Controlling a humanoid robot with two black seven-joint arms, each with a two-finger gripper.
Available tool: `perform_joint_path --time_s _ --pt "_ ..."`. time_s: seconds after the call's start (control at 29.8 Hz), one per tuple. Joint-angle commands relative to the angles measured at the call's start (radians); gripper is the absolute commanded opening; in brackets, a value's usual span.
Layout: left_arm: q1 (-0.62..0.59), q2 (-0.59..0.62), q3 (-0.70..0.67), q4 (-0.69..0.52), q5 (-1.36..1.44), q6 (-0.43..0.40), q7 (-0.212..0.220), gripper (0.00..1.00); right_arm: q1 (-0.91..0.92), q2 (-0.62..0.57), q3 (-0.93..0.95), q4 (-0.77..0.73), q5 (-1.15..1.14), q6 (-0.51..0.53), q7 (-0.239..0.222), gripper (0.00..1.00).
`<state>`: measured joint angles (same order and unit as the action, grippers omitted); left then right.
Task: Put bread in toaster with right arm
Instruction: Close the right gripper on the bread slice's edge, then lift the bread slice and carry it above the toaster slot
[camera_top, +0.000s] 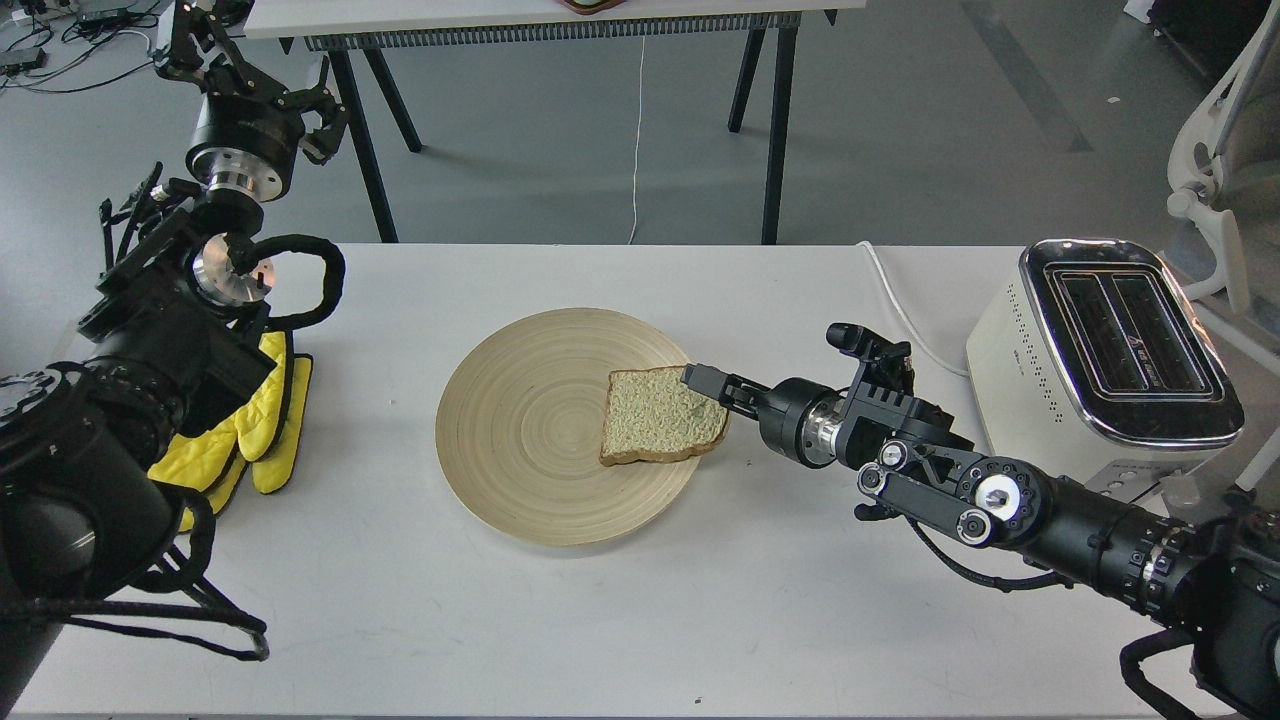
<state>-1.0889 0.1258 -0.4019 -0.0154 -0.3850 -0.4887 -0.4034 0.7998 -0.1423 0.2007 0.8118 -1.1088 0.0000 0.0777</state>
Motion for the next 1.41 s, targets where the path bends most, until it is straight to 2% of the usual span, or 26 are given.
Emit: perform_joint_path --time_s 0.0,0.1,0.23,0.3,0.57,0.67,0.94,1.17,1.37 --pt "0.000 0.000 0.000 0.000 0.002 0.000 0.000 1.00 -0.007 0.003 -0.001 -0.002 0.001 0.000 0.001 0.76" --pt "0.000 0.000 0.000 0.000 0.000 0.000 0.000 1.00 -0.019 0.003 -0.001 -0.005 0.000 0.002 0.001 0.65" --pt "0.000 0.000 0.000 0.000 0.000 0.000 0.000 1.00 -0.017 -0.002 -0.007 -0.006 0.000 0.008 -0.006 0.38" --pt "0.000 0.000 0.000 0.000 0.000 0.000 0.000 1.00 -0.016 -0.002 -0.009 0.000 0.000 0.012 -0.004 0.29" --pt "0.000 0.000 0.002 0.000 0.000 0.000 0.000 1.00 -0.002 -0.010 -0.024 0.024 0.000 0.012 -0.006 0.04" --pt "0.000 -0.001 0.002 0.000 0.000 0.000 0.000 1.00 0.004 -0.039 -0.021 0.049 0.000 0.012 -0.006 0.01" --pt "0.000 0.000 0.000 0.000 0.000 0.000 0.000 1.00 0.088 -0.193 -0.018 0.190 0.001 0.012 -0.010 0.00" --pt "0.000 0.000 0.002 0.000 0.002 0.000 0.000 1.00 0.203 -0.451 -0.017 0.364 0.001 0.012 -0.009 0.00" --pt "0.000 0.000 0.002 0.000 0.002 0.000 0.000 1.00 0.298 -0.739 -0.024 0.500 -0.054 0.017 -0.009 0.00"
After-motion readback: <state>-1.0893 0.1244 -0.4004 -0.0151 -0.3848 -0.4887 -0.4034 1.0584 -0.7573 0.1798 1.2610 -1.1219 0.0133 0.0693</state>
